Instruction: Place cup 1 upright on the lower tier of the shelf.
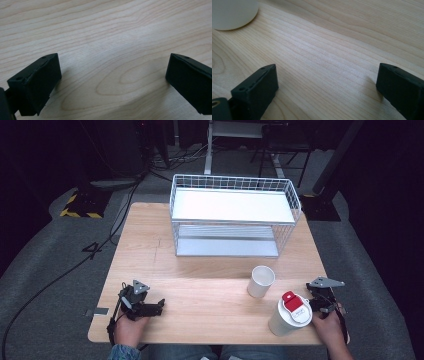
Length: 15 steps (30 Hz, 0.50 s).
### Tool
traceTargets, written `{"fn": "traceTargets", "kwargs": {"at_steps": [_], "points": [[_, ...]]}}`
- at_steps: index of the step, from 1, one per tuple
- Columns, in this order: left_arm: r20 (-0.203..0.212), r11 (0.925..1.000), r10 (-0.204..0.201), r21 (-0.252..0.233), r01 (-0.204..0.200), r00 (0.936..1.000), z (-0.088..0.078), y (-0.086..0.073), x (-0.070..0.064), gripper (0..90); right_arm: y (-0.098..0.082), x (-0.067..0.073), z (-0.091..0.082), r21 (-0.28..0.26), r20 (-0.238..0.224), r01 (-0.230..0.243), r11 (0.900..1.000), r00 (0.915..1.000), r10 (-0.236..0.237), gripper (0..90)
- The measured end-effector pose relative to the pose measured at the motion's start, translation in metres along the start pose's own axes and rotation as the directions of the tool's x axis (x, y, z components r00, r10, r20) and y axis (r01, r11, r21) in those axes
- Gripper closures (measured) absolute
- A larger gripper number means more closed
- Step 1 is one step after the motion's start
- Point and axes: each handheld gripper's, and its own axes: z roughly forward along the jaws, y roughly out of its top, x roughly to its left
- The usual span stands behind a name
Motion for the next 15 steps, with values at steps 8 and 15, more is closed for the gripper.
{"fn": "traceTargets", "kwargs": {"at_steps": [8, 15], "points": [[-0.014, 0.9995, -0.002, -0.033, 0.002, 0.9999, -0.002, 0.005, -0.005, 0.4, 0.0, 0.0, 0.0, -0.001, 0.0, -0.001, 1.0, 1.0, 0.001, 4.3], [0.044, 0.9923, 0.025, -0.122, -0.019, 0.9987, -0.019, 0.017, -0.016, 2.9, 0.0, 0.0, 0.0, 0.0, 0.0, 0.0, 1.0, 1.0, 0.0, 4.3]]}}
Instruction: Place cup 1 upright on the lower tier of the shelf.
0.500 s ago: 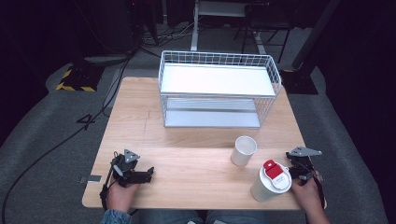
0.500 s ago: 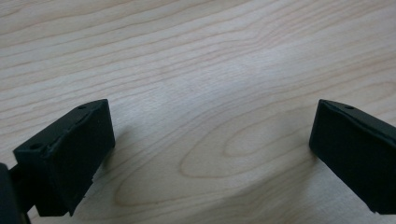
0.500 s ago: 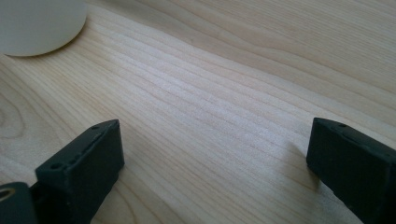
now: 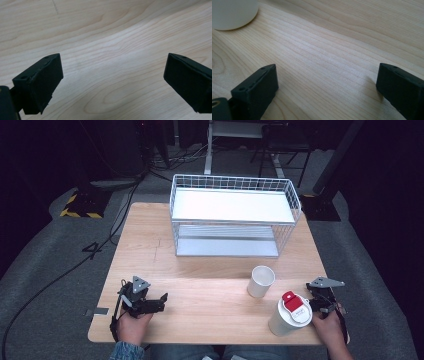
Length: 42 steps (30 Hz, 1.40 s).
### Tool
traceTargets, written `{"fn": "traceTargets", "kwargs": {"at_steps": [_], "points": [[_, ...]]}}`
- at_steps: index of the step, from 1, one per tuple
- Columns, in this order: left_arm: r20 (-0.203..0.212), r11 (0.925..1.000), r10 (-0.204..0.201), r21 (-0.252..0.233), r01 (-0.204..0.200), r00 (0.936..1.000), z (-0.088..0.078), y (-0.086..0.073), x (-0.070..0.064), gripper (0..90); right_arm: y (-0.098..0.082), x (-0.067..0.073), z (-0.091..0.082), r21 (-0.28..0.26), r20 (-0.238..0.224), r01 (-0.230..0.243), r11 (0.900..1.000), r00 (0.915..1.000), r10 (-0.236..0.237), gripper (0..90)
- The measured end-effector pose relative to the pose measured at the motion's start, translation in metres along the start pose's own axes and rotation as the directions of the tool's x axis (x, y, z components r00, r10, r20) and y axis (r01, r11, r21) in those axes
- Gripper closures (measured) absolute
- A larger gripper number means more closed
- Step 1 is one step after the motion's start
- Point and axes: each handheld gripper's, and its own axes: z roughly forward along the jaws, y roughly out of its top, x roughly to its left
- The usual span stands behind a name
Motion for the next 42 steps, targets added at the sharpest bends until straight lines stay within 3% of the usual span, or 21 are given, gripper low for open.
{"fn": "traceTargets", "kwargs": {"at_steps": [1, 7, 14, 16, 18, 19, 20, 23, 28, 29, 31, 36, 37, 38, 41, 42], "points": [[0.014, 0.9998, 0.02, -0.003, -0.02, 0.9997, -0.003, 0.004, -0.005, 3.0, 0.0, 0.0, 0.0, 0.0, 0.0, 0.0, 1.0, 1.0, 0.0, 4.3], [0.059, 0.9982, 0.046, -0.042, -0.044, 0.9972, -0.009, 0.014, -0.019, 3.2, 0.0, 0.0, 0.0, 0.0, 0.0, 0.0, 1.0, 1.0, 0.0, 4.3], [0.138, 0.9931, 0.085, -0.092, -0.073, 0.9867, -0.01, 0.029, -0.041, 3.2, 0.0, 0.0, 0.0, 0.0, 0.0, 0.0, 1.0, 1.0, 0.0, 4.3], [0.167, 0.9887, 0.11, -0.12, -0.091, 0.9797, -0.007, 0.036, -0.049, 3.2, 0.0, 0.0, 0.0, 0.0, 0.0, 0.0, 1.0, 1.0, 0.0, 4.3], [0.176, 0.987, 0.116, -0.13, -0.094, 0.9775, -0.006, 0.038, -0.052, 3.2, 0.0, 0.0, 0.0, 0.0, 0.0, 0.0, 1.0, 1.0, 0.0, 4.3], [0.197, 0.9853, 0.124, -0.141, -0.097, 0.9725, -0.002, 0.042, -0.058, 3.2, 0.0, 0.0, 0.0, 0.0, 0.0, 0.0, 1.0, 1.0, 0.0, 4.3], [0.197, 0.9853, 0.124, -0.141, -0.097, 0.9725, -0.002, 0.042, -0.058, 3.2, 0.0, 0.0, 0.0, 0.0, 0.0, 0.0, 1.0, 1.0, 0.0, 4.3], [0.232, 0.9813, 0.15, -0.154, -0.116, 0.961, 0.005, 0.049, -0.067, 3.2, 0.0, 0.0, 0.0, 0.0, 0.0, 0.0, 1.0, 1.0, 0.0, 4.3], [0.257, 0.9776, 0.168, -0.167, -0.127, 0.9516, 0.01, 0.056, -0.075, 3.2, 0.0, 0.0, 0.0, 0.0, 0.0, -0.001, 1.0, 1.0, 0.001, 4.3], [0.268, 0.9742, 0.186, -0.176, -0.141, 0.9452, 0.012, 0.06, -0.079, 3.2, 0.0, 0.0, 0.0, -0.001, 0.001, -0.001, 1.0, 1.0, 0.001, 4.3], [0.281, 0.9748, 0.183, -0.176, -0.137, 0.9422, 0.013, 0.061, -0.082, 3.2, 0.0, 0.0, 0.0, -0.002, 0.001, -0.001, 1.0, 1.0, 0.001, 4.3], [0.319, 0.971, 0.2, -0.191, -0.144, 0.9262, 0.021, 0.071, -0.093, 3.2, 0.0, 0.0, 0.0, -0.002, 0.001, -0.001, 1.0, 1.0, 0.001, 4.3], [0.331, 0.9683, 0.213, -0.197, -0.153, 0.9193, 0.025, 0.075, -0.099, 3.2, 0.0, 0.0, 0.0, -0.002, 0.001, -0.001, 1.0, 1.0, 0.001, 4.3], [0.331, 0.9683, 0.213, -0.197, -0.153, 0.9193, 0.025, 0.075, -0.099, 3.2, 0.0, 0.0, 0.0, -0.002, 0.001, -0.001, 1.0, 1.0, 0.001, 4.3], [0.348, 0.9605, 0.244, -0.216, -0.175, 0.9052, 0.032, 0.083, -0.11, 3.2, 0.0, 0.0, 0.0, -0.002, 0.005, -0.006, 1.0, 1.0, 0.006, 4.4], [0.348, 0.9605, 0.244, -0.216, -0.175, 0.9052, 0.032, 0.083, -0.11, 3.3, 0.0, 0.0, 0.0, -0.002, 0.005, -0.006, 1.0, 1.0, 0.006, 4.4]]}}
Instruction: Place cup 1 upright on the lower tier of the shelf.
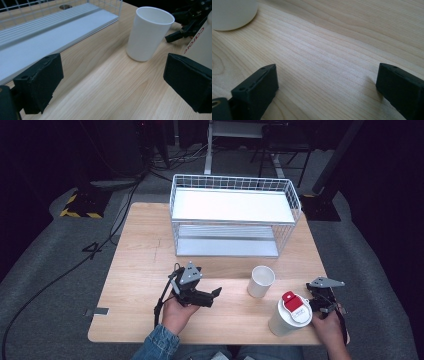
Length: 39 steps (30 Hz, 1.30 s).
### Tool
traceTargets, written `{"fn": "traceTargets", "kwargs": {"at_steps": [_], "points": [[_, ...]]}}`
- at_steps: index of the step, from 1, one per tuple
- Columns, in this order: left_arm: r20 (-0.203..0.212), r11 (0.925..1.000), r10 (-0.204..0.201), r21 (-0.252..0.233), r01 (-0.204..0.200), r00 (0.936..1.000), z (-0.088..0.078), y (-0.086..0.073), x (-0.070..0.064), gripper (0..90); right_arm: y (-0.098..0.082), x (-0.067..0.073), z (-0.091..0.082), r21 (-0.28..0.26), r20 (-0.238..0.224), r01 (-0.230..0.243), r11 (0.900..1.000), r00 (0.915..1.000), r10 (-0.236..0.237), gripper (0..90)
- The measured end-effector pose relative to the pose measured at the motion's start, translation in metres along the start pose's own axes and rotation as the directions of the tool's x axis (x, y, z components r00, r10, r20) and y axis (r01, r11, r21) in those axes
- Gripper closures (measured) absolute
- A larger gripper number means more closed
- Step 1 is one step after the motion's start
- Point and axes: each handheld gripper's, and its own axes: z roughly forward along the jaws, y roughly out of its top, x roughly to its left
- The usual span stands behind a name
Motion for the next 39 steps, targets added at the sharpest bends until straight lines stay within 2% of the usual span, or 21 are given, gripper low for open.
{"fn": "traceTargets", "kwargs": {"at_steps": [3, 10, 17, 31, 35, 39], "points": [[0.016, 0.9998, 0.008, -0.018, -0.007, 0.9998, 0.01, 0.005, -0.007, 4.3, 0.0, 0.0, 0.0, 0.0, 0.002, -0.002, 1.0, 1.0, 0.002, 4.5], [0.033, 0.9996, 0.026, -0.005, -0.026, 0.9991, 0.027, 0.01, -0.016, 4.9, 0.0, 0.0, 0.0, 0.0, 0.003, -0.003, 1.0, 1.0, 0.003, 4.6], [0.064, 0.9997, 0.024, -0.002, -0.024, 0.9977, 0.054, 0.011, -0.028, 5.8, 0.0, 0.0, 0.0, 0.0, 0.003, -0.003, 1.0, 1.0, 0.003, 4.5], [0.107, 0.9995, 0.023, -0.022, -0.021, 0.994, 0.087, 0.01, -0.038, 5.5, 0.0, 0.0, 0.0, 0.0, 0.003, -0.002, 1.0, 1.0, 0.002, 4.6], [0.114, 0.9995, 0.029, -0.013, -0.028, 0.9931, 0.094, 0.008, -0.039, 4.9, 0.0, 0.0, 0.0, 0.0, 0.003, -0.002, 1.0, 1.0, 0.002, 4.6], [0.121, 1.0, 0.002, -0.01, -0.001, 0.9927, 0.105, 0.006, -0.04, 4.5, 0.0, 0.0, 0.0, 0.0, 0.003, -0.003, 1.0, 1.0, 0.003, 4.6]]}}
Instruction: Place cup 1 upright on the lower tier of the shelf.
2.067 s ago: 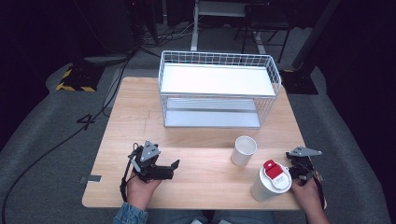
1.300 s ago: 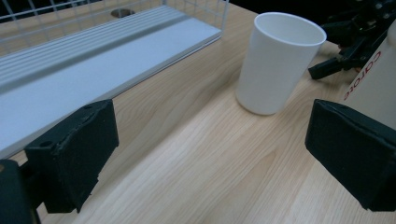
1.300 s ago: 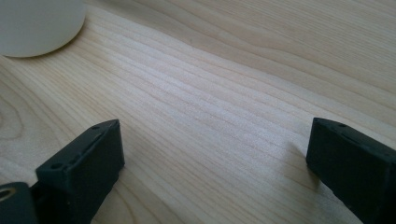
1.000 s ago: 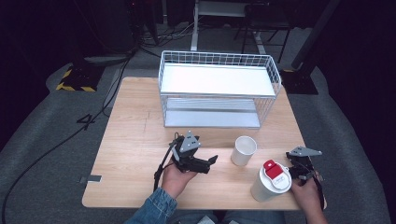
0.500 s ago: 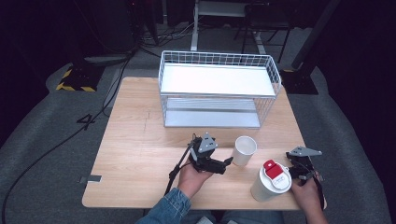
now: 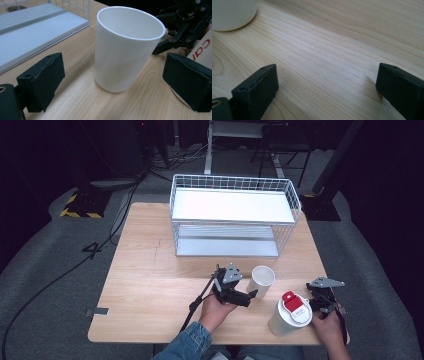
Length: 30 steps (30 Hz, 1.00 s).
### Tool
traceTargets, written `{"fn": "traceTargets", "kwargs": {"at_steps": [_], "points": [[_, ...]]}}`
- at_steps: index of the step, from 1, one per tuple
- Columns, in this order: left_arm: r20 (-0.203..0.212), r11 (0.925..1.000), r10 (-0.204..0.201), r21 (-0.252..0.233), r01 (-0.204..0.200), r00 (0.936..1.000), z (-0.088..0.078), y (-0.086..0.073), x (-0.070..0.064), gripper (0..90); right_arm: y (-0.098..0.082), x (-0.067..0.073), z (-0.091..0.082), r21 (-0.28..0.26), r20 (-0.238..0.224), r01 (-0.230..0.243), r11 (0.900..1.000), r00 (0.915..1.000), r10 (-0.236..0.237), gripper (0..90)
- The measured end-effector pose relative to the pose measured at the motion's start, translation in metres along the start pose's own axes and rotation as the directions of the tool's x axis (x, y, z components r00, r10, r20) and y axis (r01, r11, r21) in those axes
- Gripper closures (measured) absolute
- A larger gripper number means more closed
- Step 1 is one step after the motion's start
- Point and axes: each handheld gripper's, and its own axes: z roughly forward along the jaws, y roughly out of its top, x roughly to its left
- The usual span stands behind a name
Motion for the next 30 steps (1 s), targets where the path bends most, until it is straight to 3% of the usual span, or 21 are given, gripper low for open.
{"fn": "traceTargets", "kwargs": {"at_steps": [11, 19, 22, 27, 30], "points": [[0.017, 0.9999, -0.007, 0.009, 0.007, 0.9998, 0.03, -0.007, -0.004, 4.9, 0.0, 0.0, 0.0, 0.0, -0.001, 0.001, 1.0, 1.0, -0.001, 4.8], [-0.011, 0.9997, 0.007, 0.025, -0.007, 0.9999, 0.048, -0.007, -0.007, 7.9, 0.0, 0.0, 0.0, -0.001, -0.002, 0.002, 1.0, 1.0, -0.002, 4.9], [-0.011, 0.9997, 0.023, -0.006, -0.023, 0.9997, 0.052, -0.006, -0.009, 9.6, 0.0, 0.0, 0.0, -0.001, -0.002, 0.001, 1.0, 1.0, -0.001, 4.8], [-0.026, 0.9991, 0.04, -0.014, -0.04, 0.9989, 0.056, -0.004, -0.011, 12.9, 0.0, 0.0, 0.0, -0.001, -0.002, 0.002, 1.0, 1.0, -0.002, 4.8], [-0.035, 0.9974, 0.069, -0.019, -0.07, 0.997, 0.058, -0.003, -0.013, 14.7, 0.0, 0.0, 0.0, -0.001, -0.002, 0.002, 1.0, 1.0, -0.002, 4.9]]}}
